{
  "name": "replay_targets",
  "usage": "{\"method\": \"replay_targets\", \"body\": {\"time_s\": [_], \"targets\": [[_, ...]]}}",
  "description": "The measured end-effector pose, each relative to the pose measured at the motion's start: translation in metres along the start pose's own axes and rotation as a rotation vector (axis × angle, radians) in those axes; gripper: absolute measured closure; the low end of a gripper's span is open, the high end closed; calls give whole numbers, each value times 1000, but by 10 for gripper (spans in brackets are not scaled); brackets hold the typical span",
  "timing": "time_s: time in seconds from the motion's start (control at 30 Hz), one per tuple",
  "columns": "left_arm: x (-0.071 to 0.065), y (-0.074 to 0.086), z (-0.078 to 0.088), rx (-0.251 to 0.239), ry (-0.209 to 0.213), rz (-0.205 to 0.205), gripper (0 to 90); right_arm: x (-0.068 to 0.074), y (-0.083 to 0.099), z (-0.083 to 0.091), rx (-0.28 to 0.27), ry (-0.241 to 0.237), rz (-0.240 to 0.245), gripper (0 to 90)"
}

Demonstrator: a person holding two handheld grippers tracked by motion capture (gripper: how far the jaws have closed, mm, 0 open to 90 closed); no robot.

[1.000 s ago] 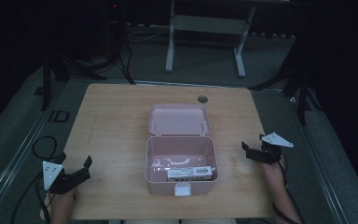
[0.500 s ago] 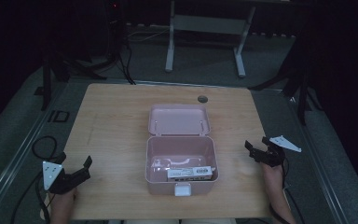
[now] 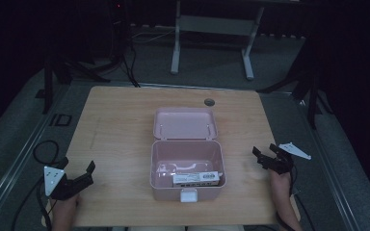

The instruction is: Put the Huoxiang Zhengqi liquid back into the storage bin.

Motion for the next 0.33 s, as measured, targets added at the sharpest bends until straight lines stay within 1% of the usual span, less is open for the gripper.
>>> {"method": "replay_targets", "body": {"time_s": [0.27, 0.33], "targets": [[0, 0, 0, -1, 2, 0, 35, -7, -3, 5, -24, -4, -51, 132], [0, 0, 0, -1, 2, -1, 35, -7, -3, 5, -22, 0, -46, 132]]}}
Point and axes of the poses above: each handheld gripper's, and its own axes: z roughly backward along the jaws, y roughly out of its underside, x roughly to its left, the point moved 1 cm from there along -z, roughly forward along the jaws, and after that the axes turned 7 degrees about -y, right-handed, at the moved point
